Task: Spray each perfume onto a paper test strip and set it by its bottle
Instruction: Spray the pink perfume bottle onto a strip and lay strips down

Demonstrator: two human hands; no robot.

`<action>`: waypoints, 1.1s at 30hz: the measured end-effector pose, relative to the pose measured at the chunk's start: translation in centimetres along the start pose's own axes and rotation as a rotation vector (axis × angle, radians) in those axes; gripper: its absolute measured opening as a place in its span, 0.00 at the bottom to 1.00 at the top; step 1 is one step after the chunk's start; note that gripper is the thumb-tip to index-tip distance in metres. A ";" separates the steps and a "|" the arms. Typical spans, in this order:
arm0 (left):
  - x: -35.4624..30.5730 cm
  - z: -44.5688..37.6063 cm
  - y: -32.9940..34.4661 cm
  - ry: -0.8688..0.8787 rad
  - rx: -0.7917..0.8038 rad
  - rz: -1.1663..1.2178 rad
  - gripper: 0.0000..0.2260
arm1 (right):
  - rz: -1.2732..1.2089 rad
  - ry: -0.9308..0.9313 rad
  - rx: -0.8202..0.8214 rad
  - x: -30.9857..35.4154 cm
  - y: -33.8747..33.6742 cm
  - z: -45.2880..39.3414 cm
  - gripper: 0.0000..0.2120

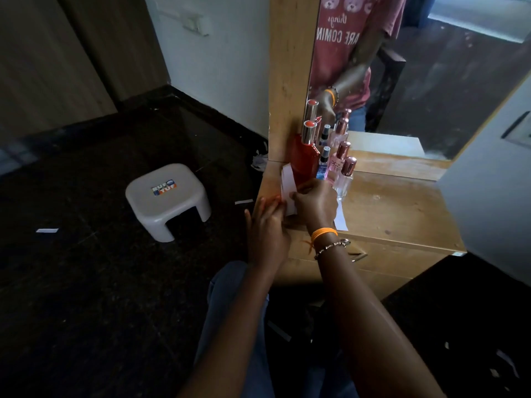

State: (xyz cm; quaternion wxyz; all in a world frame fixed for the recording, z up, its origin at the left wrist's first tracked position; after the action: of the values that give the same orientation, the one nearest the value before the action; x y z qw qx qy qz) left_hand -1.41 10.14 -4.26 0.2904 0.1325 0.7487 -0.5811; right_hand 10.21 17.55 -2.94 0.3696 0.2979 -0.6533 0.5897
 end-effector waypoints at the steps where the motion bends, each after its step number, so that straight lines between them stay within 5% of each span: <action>1: 0.0 0.0 0.0 -0.002 0.004 -0.001 0.26 | 0.009 0.000 0.000 0.0 -0.1 -0.1 0.08; 14: -0.4 -0.2 -0.9 0.003 -0.045 0.029 0.18 | -0.171 -0.019 0.032 -1.2 -1.2 0.4 0.04; 20: -2.3 -0.2 -2.5 -0.142 -0.045 0.614 0.16 | -0.309 -0.039 0.148 -1.6 -3.2 4.2 0.07; 24: -3.6 -0.6 -1.0 -0.164 0.069 0.704 0.20 | -0.402 -0.033 0.239 -2.6 -4.4 5.2 0.09; 27: -4.7 -0.3 1.0 -0.174 0.203 0.684 0.26 | -0.541 0.008 0.089 -3.9 -6.7 4.6 0.03; 33: -6.9 1.2 3.9 -0.168 0.355 0.649 0.28 | -0.461 0.062 -0.079 -7.5 -9.5 2.5 0.11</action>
State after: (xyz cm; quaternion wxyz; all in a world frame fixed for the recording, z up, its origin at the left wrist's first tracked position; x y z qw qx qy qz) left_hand 6.55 11.06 -3.46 0.4925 0.3629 0.5290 -0.5881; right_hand 21.85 13.55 -4.05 0.5260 0.4063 -0.5789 0.4724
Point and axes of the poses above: each hand's wrist, its own z-axis away from the middle knuckle, its own y-axis out of the palm, x = y × z, the point moved 10 cm from there along -z, towards the middle knuckle, and after that the axes turned 3 degrees about -y, right-handed, at the moved point
